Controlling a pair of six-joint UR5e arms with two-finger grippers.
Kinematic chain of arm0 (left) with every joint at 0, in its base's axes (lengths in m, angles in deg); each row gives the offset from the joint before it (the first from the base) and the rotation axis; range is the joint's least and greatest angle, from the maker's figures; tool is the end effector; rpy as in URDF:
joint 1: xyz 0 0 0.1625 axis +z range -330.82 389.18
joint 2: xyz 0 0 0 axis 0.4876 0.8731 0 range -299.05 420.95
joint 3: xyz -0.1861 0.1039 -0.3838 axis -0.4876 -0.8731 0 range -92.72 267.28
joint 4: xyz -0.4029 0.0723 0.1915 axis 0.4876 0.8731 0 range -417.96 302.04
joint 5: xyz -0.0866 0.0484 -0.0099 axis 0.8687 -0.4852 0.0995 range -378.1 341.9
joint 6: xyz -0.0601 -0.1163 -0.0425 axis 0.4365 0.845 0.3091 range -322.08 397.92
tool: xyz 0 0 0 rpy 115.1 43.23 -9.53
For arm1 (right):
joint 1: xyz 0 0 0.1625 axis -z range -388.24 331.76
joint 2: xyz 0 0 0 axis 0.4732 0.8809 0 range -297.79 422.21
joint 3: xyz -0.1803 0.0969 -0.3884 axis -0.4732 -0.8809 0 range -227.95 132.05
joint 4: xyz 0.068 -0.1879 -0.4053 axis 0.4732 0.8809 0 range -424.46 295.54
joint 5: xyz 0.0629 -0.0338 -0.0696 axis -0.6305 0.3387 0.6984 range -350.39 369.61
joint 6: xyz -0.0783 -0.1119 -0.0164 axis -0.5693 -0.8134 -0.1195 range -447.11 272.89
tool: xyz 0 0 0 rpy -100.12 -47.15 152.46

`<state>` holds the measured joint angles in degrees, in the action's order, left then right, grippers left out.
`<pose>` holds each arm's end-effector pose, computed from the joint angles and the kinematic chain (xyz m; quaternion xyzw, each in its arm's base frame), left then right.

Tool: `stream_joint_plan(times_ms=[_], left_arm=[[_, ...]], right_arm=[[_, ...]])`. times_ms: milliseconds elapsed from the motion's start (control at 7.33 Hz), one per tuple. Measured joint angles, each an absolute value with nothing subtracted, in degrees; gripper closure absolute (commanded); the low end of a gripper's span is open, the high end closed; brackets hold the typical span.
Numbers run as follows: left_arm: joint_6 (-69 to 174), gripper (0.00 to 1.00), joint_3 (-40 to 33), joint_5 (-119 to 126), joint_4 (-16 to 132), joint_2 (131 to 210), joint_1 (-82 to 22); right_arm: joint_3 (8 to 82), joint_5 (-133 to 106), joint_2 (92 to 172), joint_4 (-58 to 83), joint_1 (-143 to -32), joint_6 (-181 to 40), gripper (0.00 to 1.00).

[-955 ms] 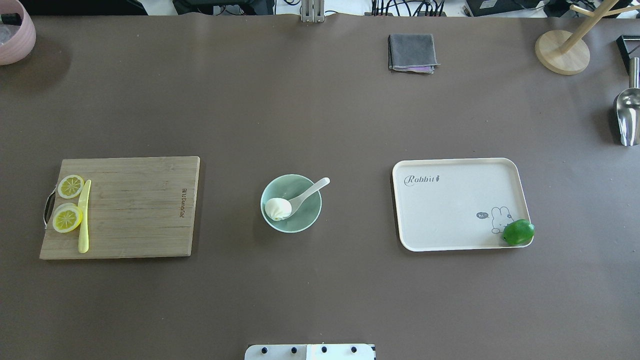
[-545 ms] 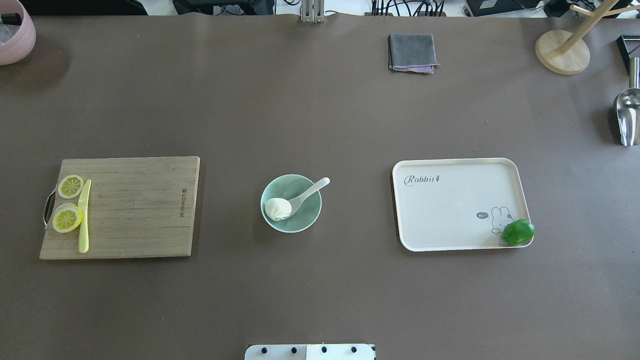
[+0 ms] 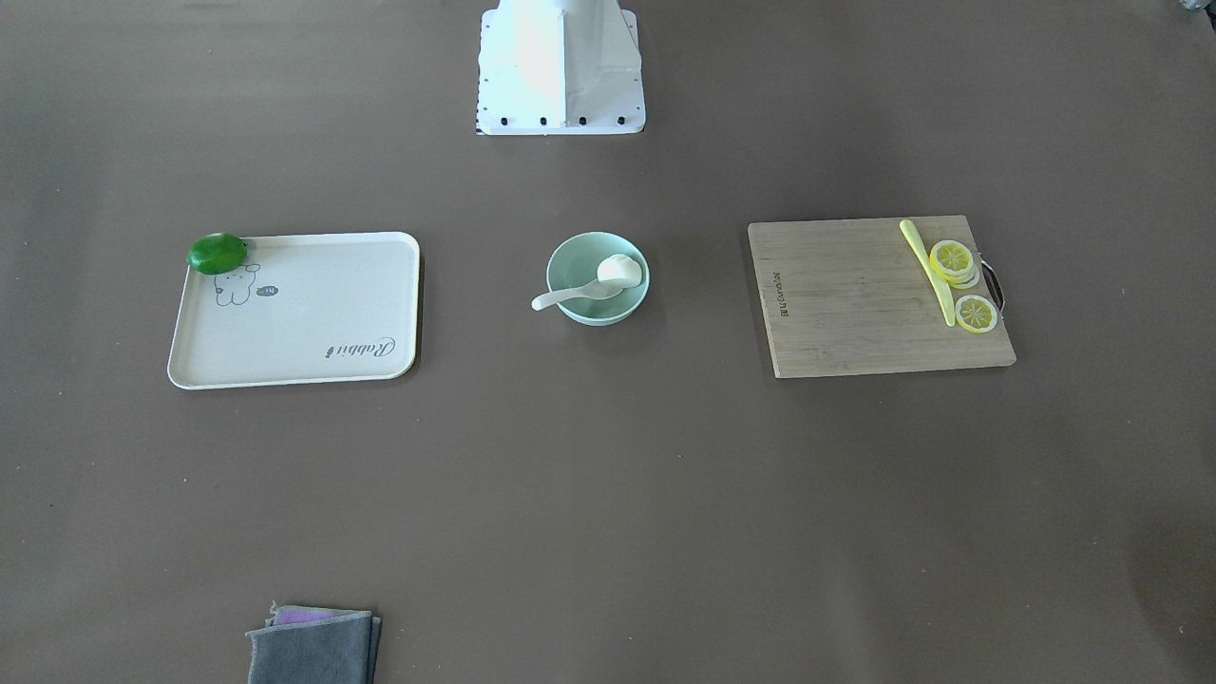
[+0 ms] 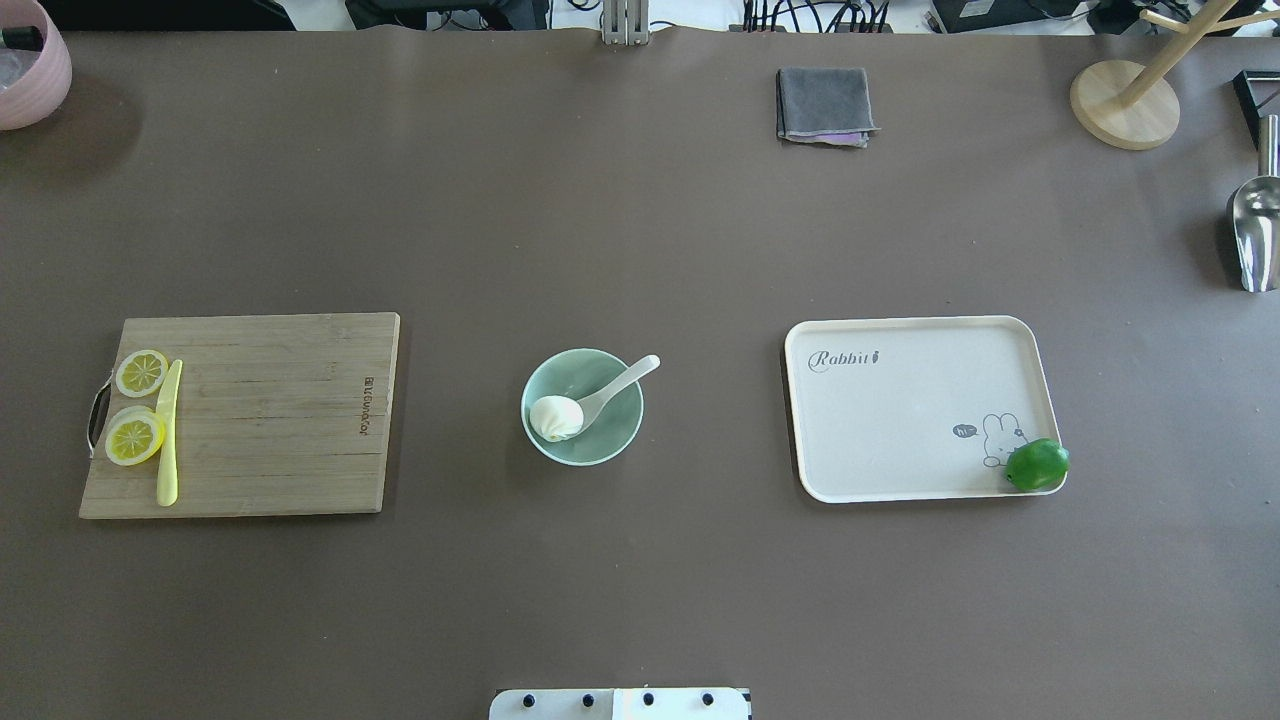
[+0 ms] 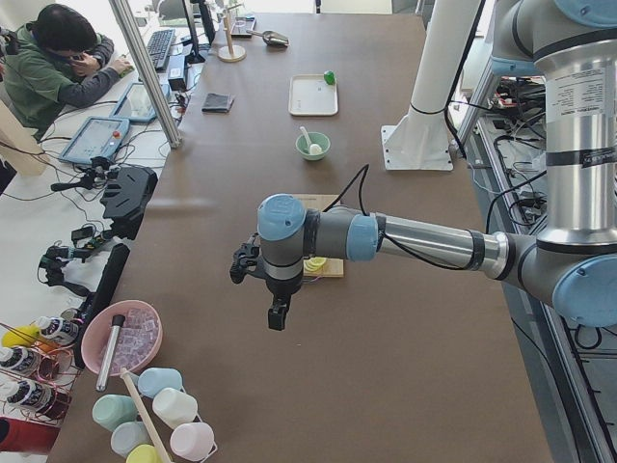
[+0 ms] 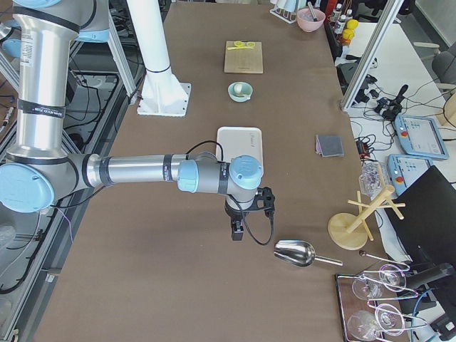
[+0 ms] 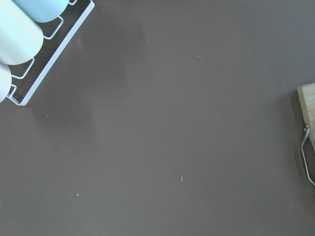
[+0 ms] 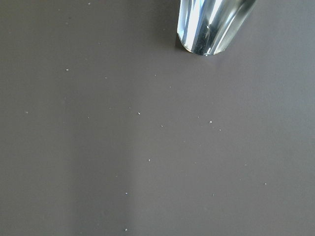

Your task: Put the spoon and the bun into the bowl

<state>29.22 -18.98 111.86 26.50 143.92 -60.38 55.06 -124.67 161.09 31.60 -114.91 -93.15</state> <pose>-0.0413 -0.4791 0.6278 0.0547 0.3384 0.0858 0.9355 0.0105 -0.4606 0.6669 -0.0067 -0.3770 -0.0694 0.9236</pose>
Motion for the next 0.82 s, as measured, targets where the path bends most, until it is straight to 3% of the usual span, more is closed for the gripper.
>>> stream_joint_plan(times_ms=[818], left_arm=[[29.2, 0.01, -19.0, 112.1, 26.5, 143.9, -60.4]], right_arm=[[54.8, -126.0, 161.4, 31.6, -114.9, -93.2, 0.0]])
